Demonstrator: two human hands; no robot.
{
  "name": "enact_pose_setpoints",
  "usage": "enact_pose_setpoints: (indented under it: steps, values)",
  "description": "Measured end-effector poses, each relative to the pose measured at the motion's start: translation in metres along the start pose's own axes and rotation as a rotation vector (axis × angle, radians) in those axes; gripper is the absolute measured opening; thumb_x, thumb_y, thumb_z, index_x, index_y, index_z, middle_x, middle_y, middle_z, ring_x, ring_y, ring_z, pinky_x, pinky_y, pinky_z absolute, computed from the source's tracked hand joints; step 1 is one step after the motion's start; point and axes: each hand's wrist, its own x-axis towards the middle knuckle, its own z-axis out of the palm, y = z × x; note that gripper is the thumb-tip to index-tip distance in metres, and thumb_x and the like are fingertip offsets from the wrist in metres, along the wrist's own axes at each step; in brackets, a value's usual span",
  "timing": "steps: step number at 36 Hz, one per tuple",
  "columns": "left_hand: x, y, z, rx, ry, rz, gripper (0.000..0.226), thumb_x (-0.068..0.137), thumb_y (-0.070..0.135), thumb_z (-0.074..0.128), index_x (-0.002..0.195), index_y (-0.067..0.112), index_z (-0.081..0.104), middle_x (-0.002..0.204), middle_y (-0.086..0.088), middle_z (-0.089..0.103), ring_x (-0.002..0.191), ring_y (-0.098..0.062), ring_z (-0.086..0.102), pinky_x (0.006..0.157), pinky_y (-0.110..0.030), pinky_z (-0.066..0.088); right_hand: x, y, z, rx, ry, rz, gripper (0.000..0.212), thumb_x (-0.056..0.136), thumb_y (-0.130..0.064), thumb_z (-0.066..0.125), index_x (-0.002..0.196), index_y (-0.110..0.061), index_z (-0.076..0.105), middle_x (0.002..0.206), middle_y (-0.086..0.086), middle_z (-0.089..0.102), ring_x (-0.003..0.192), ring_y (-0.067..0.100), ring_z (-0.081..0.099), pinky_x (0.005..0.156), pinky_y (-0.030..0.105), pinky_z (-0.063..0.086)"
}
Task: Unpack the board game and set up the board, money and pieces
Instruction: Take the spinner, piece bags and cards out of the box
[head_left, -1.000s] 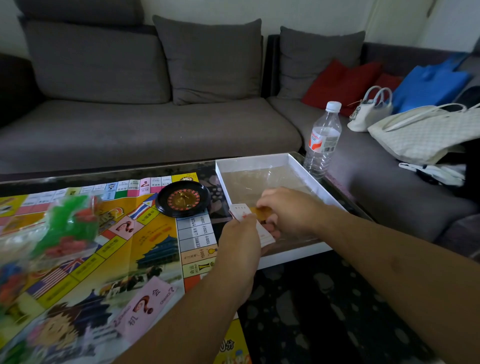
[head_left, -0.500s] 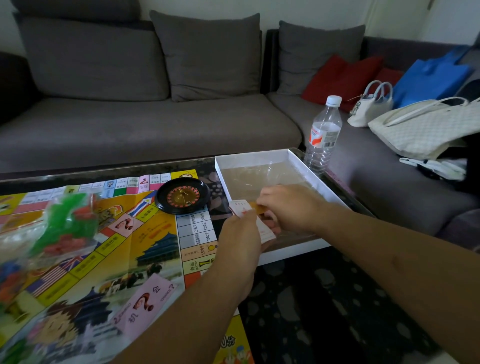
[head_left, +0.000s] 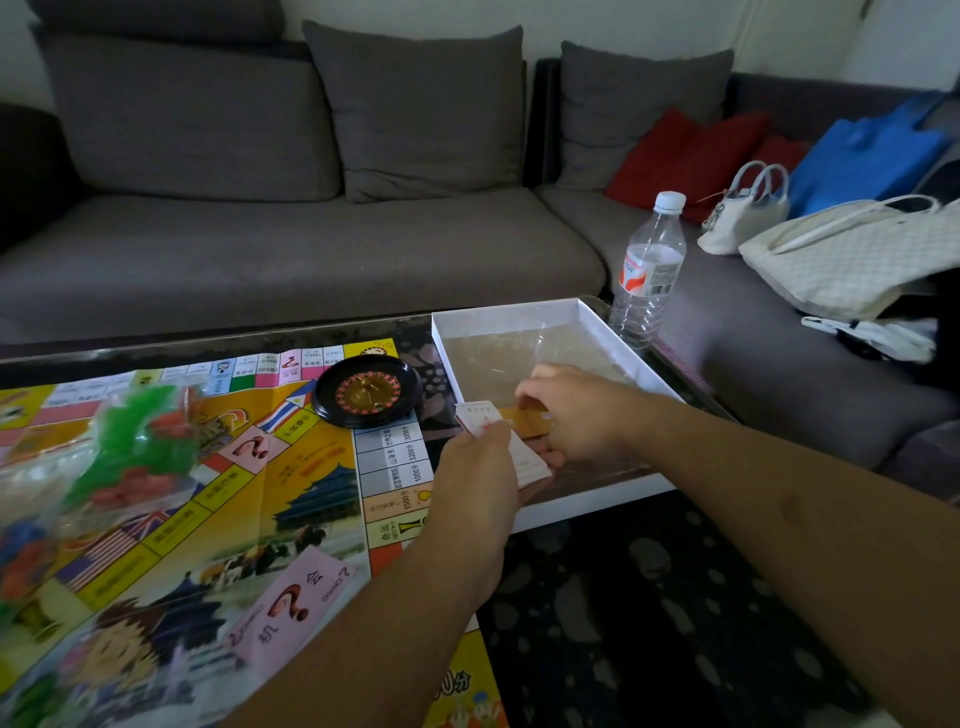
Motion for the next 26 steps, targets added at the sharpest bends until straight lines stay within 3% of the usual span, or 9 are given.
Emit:
enact_pose_setpoints:
  steps: [5,9,13,18,21,24,26]
  values:
    - [0.001,0.0,-0.001,0.001,0.002,0.002,0.023,0.108,0.01,0.048,0.089,0.02,0.058,0.075,-0.013,0.078,0.074,-0.029,0.076,0.089,-0.047,0.061,0.002,-0.005,-0.004,-0.016,-0.038,0.029,0.037,0.078,-0.025,0.075,0.111,-0.03,0.058,0.117,-0.006,0.048,0.11,0.018,0.05,0.096,0.044,0.052]
    - [0.002,-0.001,-0.003,0.026,0.016,0.019,0.019,0.108,0.014,0.048,0.093,0.022,0.058,0.087,-0.018,0.078,0.082,-0.032,0.078,0.095,-0.051,0.06,0.002,-0.005,-0.002,-0.044,-0.041,0.017,0.042,0.08,-0.029,0.075,0.115,-0.028,0.051,0.121,-0.003,0.045,0.117,0.019,0.043,0.1,0.044,0.047]
    - [0.004,-0.002,-0.003,0.023,0.011,0.019,0.022,0.109,0.013,0.046,0.092,0.023,0.057,0.085,-0.018,0.078,0.079,-0.03,0.077,0.094,-0.049,0.061,-0.001,-0.002,0.004,-0.021,0.021,0.016,0.045,0.079,-0.038,0.074,0.112,-0.028,0.045,0.118,-0.004,0.042,0.114,0.02,0.041,0.1,0.045,0.046]
    - [0.005,-0.004,-0.003,0.011,-0.013,0.009,0.023,0.109,0.012,0.047,0.09,0.02,0.057,0.074,-0.014,0.077,0.079,-0.032,0.075,0.093,-0.049,0.061,-0.006,-0.001,0.005,0.028,0.087,0.0,0.054,0.072,-0.043,0.078,0.109,-0.03,0.041,0.118,-0.006,0.038,0.111,0.019,0.039,0.092,0.041,0.045]
    - [0.006,-0.004,-0.003,0.01,-0.016,-0.003,0.021,0.108,0.013,0.048,0.091,0.023,0.056,0.071,-0.012,0.077,0.081,-0.033,0.076,0.093,-0.049,0.06,-0.008,-0.001,0.004,0.041,0.115,0.015,0.055,0.071,-0.034,0.081,0.106,-0.031,0.039,0.113,-0.008,0.044,0.105,0.019,0.043,0.082,0.036,0.043]
    - [0.009,-0.007,-0.005,0.024,-0.012,0.009,0.02,0.108,0.015,0.048,0.093,0.025,0.055,0.078,-0.014,0.079,0.085,-0.033,0.078,0.096,-0.05,0.06,-0.008,0.0,0.003,0.109,0.128,0.041,0.047,0.08,-0.019,0.075,0.105,-0.032,0.036,0.105,-0.004,0.054,0.094,0.016,0.054,0.07,0.032,0.044]
    - [0.009,-0.008,-0.005,0.035,-0.02,0.031,0.02,0.109,0.015,0.047,0.094,0.024,0.057,0.085,-0.016,0.079,0.09,-0.034,0.078,0.099,-0.051,0.058,-0.007,-0.001,0.004,0.123,0.145,0.039,0.044,0.09,-0.017,0.07,0.112,-0.034,0.036,0.107,-0.004,0.059,0.094,0.016,0.059,0.072,0.033,0.047]
